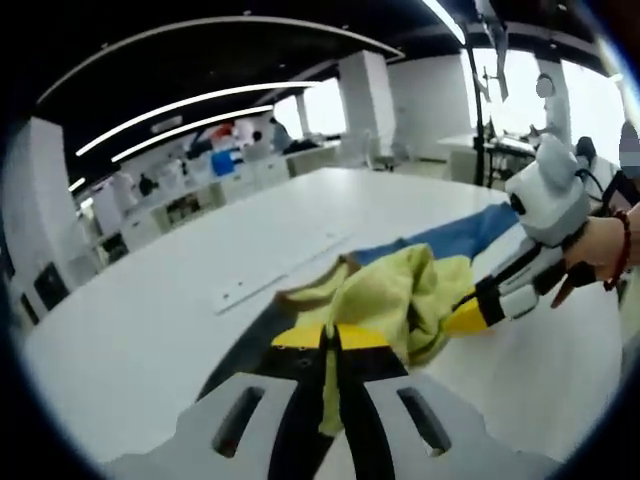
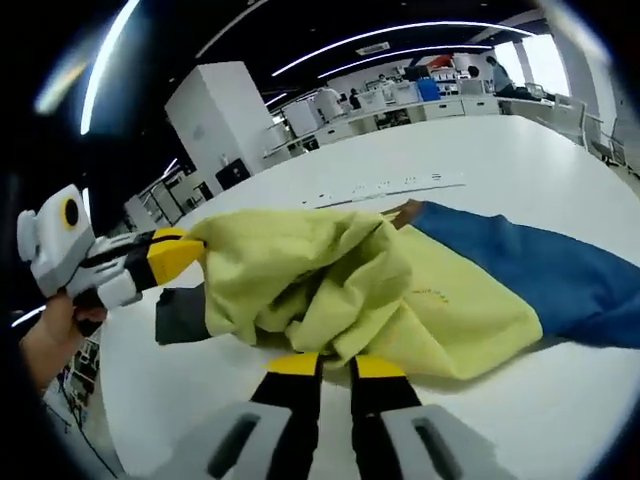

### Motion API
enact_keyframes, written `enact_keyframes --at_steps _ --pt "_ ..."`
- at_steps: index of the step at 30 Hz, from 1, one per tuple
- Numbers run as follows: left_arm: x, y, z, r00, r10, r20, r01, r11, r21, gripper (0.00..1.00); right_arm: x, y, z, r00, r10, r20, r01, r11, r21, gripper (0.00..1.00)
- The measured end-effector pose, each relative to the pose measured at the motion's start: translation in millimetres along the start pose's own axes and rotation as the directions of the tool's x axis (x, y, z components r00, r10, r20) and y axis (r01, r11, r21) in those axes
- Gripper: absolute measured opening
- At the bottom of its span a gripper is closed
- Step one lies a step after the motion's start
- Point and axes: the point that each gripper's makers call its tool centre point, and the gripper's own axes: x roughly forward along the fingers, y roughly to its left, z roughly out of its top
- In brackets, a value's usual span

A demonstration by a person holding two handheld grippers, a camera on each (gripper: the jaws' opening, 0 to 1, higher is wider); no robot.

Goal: Fold the garment on the visible template until the final outline fits inside the template.

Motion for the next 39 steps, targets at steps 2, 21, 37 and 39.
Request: enact_keyframes --at_steps 2,21,37,39 --pt "0 1.2 0.4 1.000 0.002 0.001 -0.002 1.000 -0.002 0.00 0 -1 0.3 1.000 0.000 0.001 0.000 1.000 -0.017 0.00" --pt "-43 8.2 23.1 0.999 0.010 0.040 -0.011 1.000 0.007 0.00 -62 3 23.5 0.998 0.021 0.058 -0.012 0.990 -0.138 0.00" --pt "-104 -10.0 19.0 1.000 -0.011 0.016 0.011 1.000 0.020 0.00 -137 -8 21.1 0.999 -0.003 0.051 0.014 0.978 -0.207 0.00" --pt "-111 -13.1 18.3 1.000 -0.016 0.017 0.015 1.000 0.021 0.00 -143 -9 19.9 0.999 -0.006 0.050 0.016 0.977 -0.213 0.00"
